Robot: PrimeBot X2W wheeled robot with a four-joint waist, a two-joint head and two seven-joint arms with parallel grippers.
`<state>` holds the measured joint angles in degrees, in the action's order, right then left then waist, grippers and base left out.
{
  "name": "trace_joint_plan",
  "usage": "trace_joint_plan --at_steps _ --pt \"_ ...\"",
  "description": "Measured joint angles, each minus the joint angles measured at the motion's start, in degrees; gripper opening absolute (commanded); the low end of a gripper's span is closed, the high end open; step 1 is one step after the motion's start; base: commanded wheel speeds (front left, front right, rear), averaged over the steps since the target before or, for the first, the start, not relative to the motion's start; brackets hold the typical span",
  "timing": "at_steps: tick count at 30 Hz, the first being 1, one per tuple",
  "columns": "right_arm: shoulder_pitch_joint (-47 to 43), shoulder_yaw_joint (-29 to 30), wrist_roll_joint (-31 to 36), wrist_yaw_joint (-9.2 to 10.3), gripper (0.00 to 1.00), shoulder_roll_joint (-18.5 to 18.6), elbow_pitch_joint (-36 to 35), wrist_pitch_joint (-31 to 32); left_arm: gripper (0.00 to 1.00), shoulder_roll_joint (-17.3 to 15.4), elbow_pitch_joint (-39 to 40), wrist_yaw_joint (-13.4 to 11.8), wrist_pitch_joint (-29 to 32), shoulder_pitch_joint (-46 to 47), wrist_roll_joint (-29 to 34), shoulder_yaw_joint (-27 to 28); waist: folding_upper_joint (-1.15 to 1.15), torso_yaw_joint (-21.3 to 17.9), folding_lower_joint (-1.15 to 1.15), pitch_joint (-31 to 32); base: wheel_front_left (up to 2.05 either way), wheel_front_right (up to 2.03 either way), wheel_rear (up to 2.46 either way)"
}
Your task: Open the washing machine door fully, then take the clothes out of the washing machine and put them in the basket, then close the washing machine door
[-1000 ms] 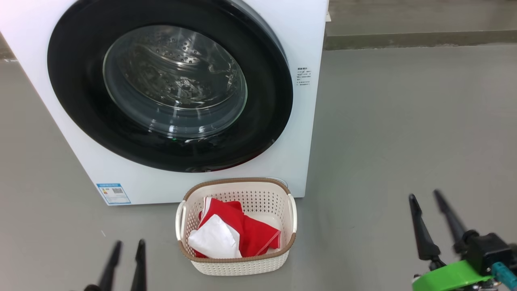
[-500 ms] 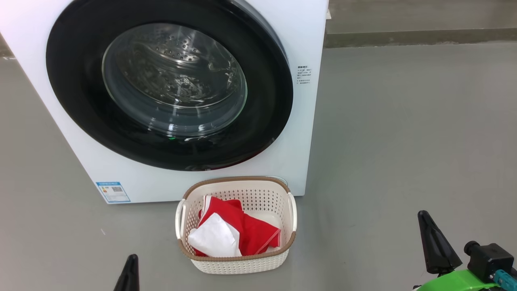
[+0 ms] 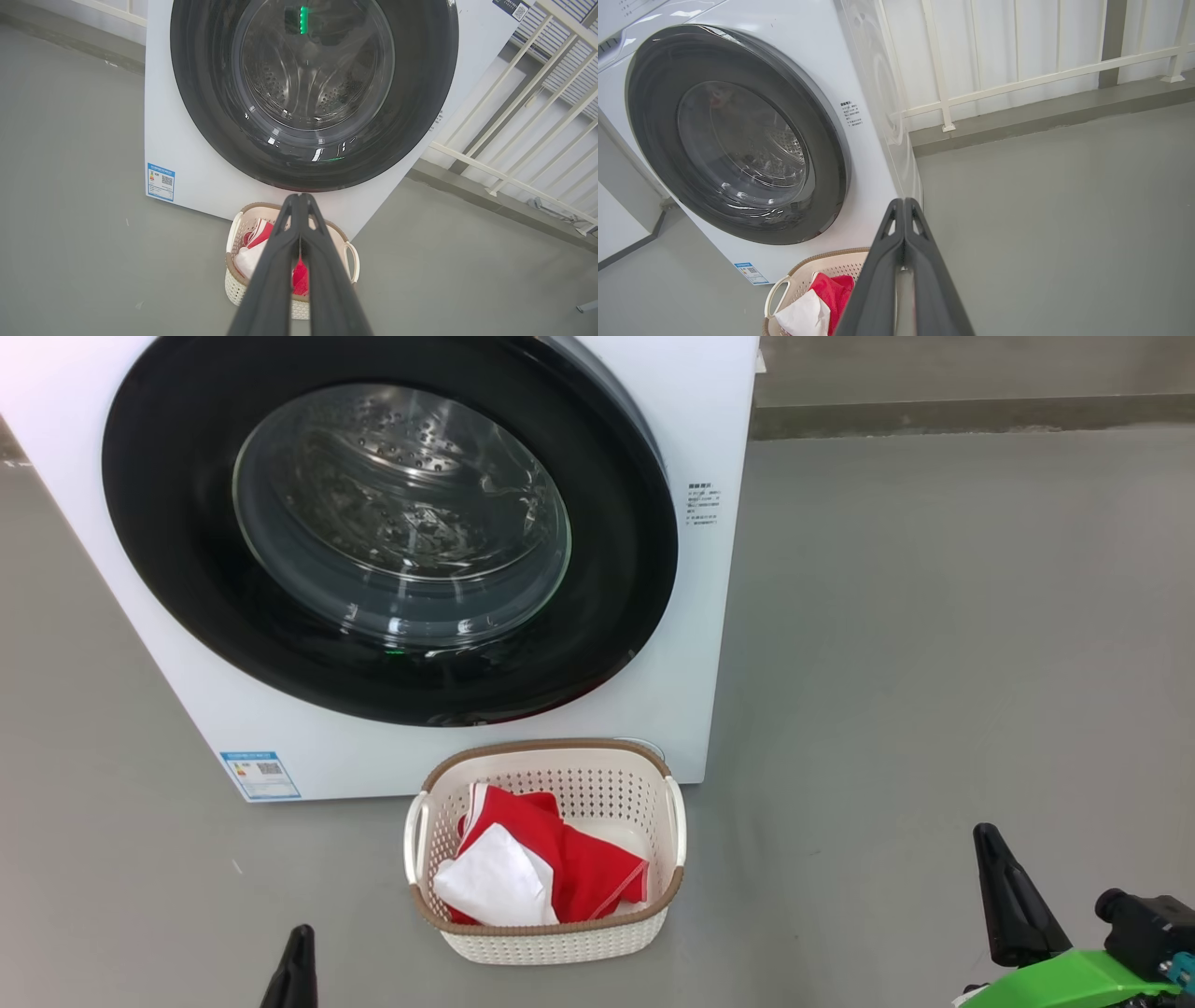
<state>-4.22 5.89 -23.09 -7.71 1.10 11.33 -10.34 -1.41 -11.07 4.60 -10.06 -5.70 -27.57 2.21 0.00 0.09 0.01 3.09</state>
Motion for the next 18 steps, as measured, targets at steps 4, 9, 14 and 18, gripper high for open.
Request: trace_joint_plan --at_steps 4,9,14,18 --pt "0.2 0.1 -2.8 0.0 0.0 0.0 0.1 0.8 0.0 0.0 -0.2 0.0 0.8 0.6 -2.7 0.1 0.0 0.0 0.0 -0.1 0.0 0.0 0.0" --pt "0.9 0.2 -6.2 0.0 0.0 0.0 0.3 1.5 0.0 0.0 -0.4 0.1 1.5 1.2 -5.9 0.2 0.0 0.0 0.0 -0.3 0.0 0.0 0.0" --pt "1.1 0.3 -9.7 0.0 0.0 0.0 0.5 2.3 0.0 0.0 -0.6 0.1 2.4 1.3 -9.1 0.3 0.0 0.0 0.0 -0.5 0.0 0.0 0.0" --pt "1.4 0.3 -12.7 0.0 0.0 0.1 0.6 2.8 0.0 0.0 -0.7 0.5 3.0 1.7 -11.5 0.4 0.0 0.0 0.0 -0.6 0.0 0.0 0.0"
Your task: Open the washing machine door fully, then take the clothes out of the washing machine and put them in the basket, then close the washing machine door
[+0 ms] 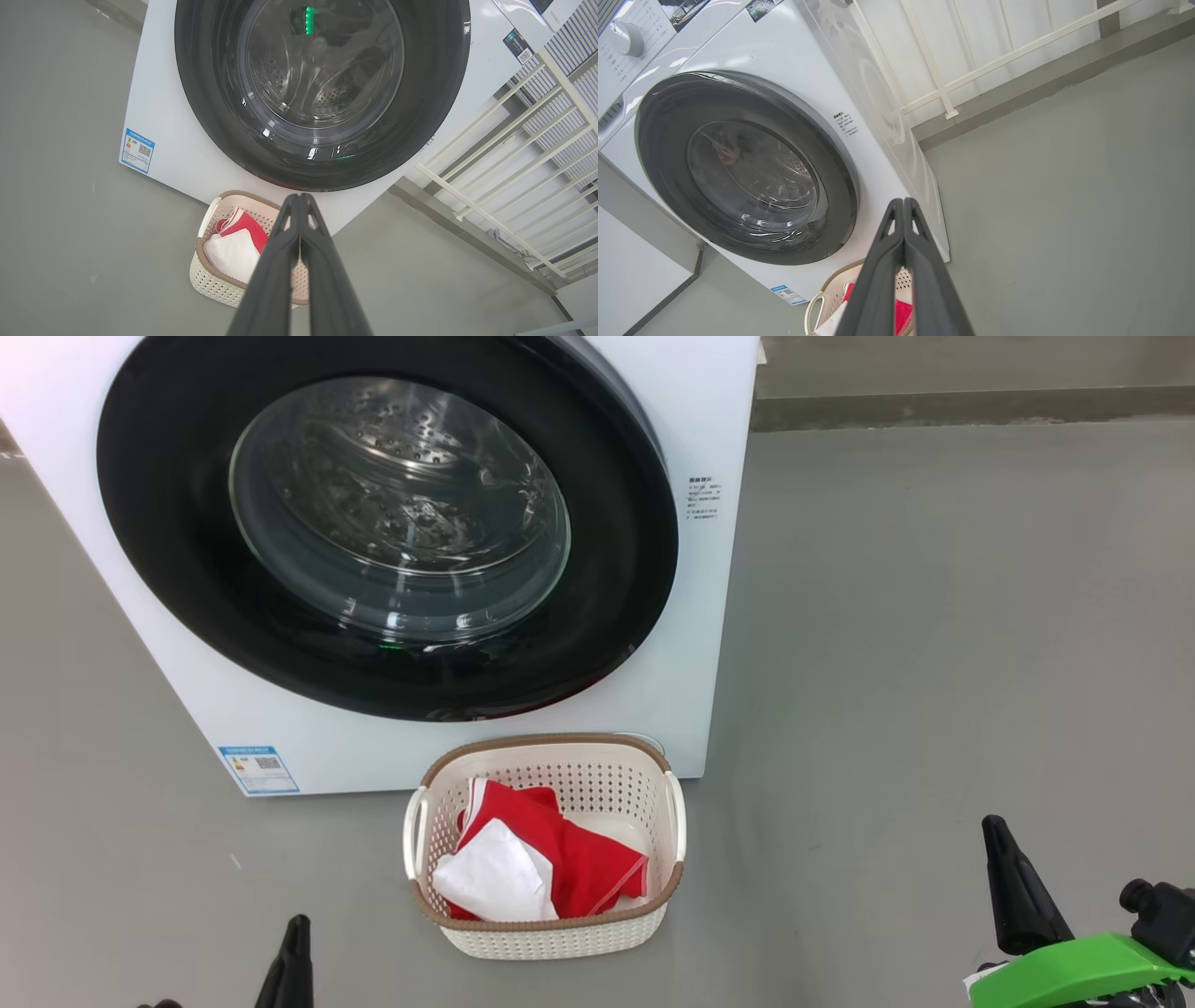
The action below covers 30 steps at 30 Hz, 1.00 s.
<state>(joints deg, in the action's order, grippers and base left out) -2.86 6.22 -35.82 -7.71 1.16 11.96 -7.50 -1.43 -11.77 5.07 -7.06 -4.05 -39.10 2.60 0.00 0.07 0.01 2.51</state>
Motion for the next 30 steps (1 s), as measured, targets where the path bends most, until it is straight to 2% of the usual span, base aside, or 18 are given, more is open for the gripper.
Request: trace_joint_plan --at_steps 30 --pt "2.0 0.5 -21.0 0.16 0.0 0.1 1.3 5.1 0.0 -0.1 -1.3 0.5 5.1 3.0 -19.9 0.8 0.0 0.0 0.0 -1.0 0.0 0.0 0.0"
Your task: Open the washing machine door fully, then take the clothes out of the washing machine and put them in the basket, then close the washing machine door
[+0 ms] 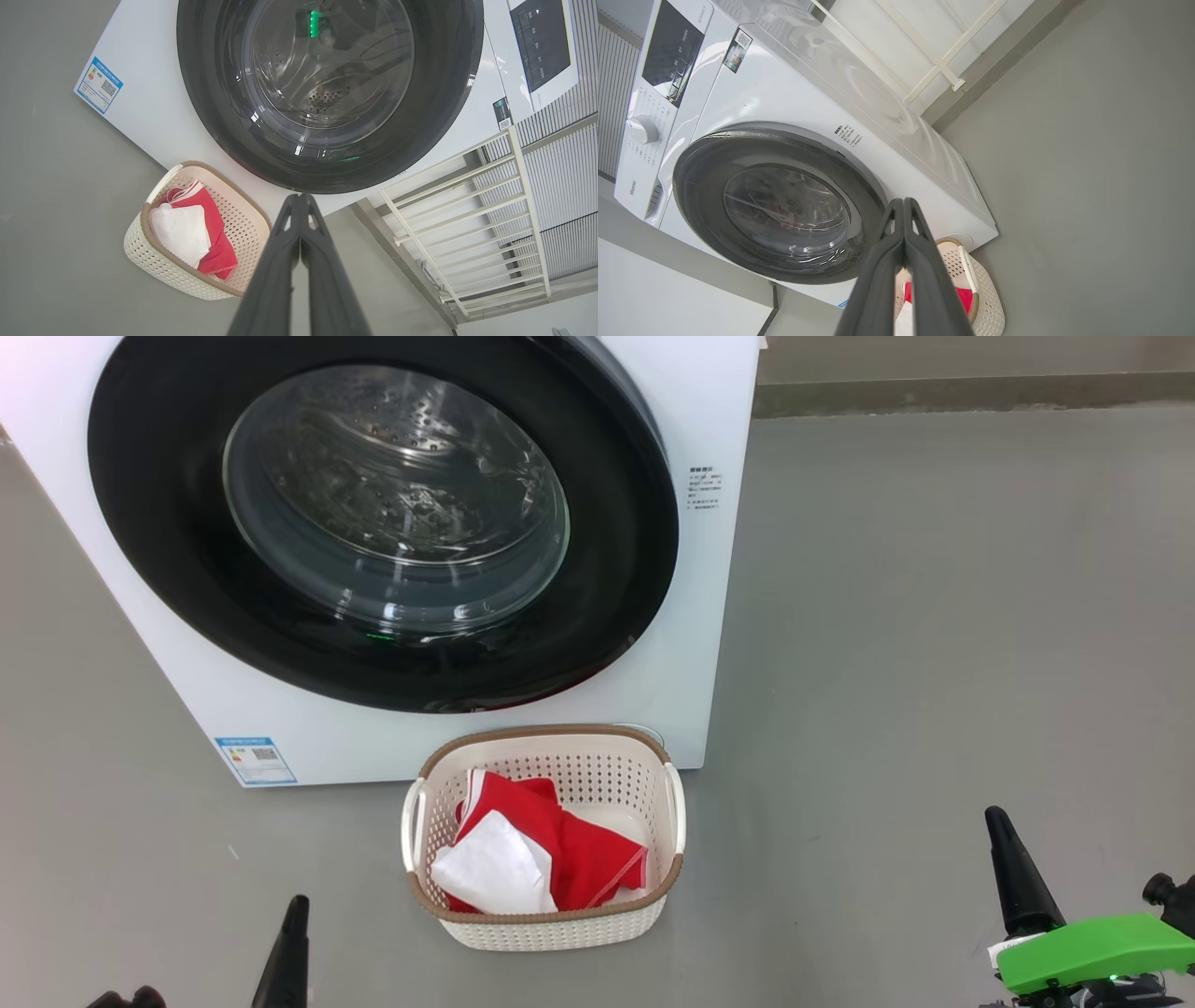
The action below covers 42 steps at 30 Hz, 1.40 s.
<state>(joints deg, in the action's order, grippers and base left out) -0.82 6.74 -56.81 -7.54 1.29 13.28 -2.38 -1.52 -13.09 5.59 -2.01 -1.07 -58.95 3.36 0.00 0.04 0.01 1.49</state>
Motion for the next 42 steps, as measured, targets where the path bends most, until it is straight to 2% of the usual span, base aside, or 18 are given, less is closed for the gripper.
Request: trace_joint_plan --at_steps 42 --pt "3.4 0.6 -27.6 0.01 0.0 0.6 1.7 6.8 0.0 -0.3 -1.7 1.1 6.5 3.9 -25.8 0.9 0.0 0.0 0.0 -1.3 0.0 0.0 0.0"
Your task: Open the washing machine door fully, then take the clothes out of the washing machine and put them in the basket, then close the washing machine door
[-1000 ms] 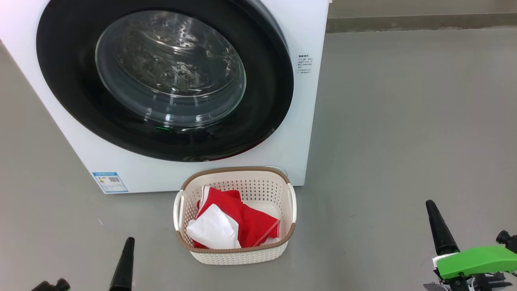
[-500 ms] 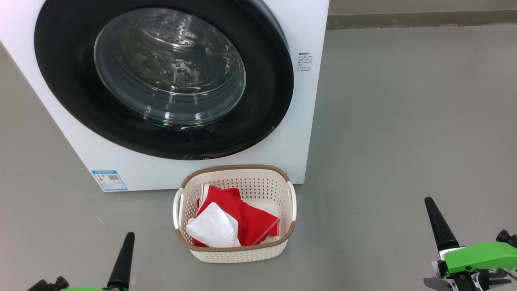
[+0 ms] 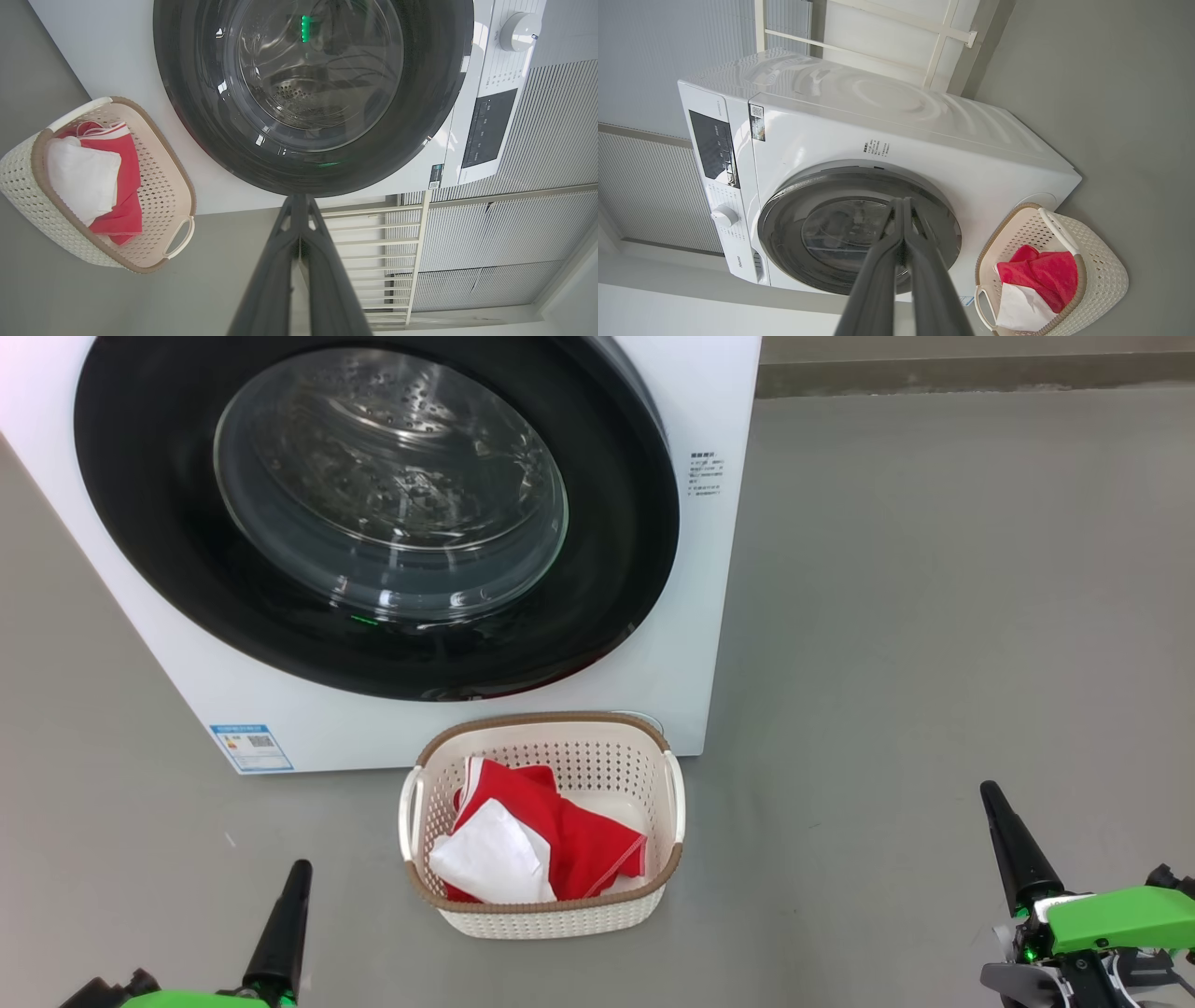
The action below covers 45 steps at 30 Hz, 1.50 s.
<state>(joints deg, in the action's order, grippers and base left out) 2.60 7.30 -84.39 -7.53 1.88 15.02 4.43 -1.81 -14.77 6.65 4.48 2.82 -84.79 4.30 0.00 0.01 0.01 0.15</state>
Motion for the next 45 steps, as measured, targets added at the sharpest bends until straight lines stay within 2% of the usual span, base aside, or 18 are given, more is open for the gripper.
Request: trace_joint_plan --at_steps 12,45 --pt "1.1 0.2 -7.5 0.08 0.0 0.1 0.4 1.7 0.0 0.0 -0.4 0.4 1.7 1.1 -6.8 0.2 0.0 0.0 0.0 -0.3 0.0 0.0 0.0" --pt "1.2 0.2 -7.5 0.08 0.0 0.1 0.4 1.7 0.0 0.0 -0.5 0.4 1.7 1.1 -7.0 0.3 0.0 0.0 0.0 -0.3 0.0 0.0 0.0"
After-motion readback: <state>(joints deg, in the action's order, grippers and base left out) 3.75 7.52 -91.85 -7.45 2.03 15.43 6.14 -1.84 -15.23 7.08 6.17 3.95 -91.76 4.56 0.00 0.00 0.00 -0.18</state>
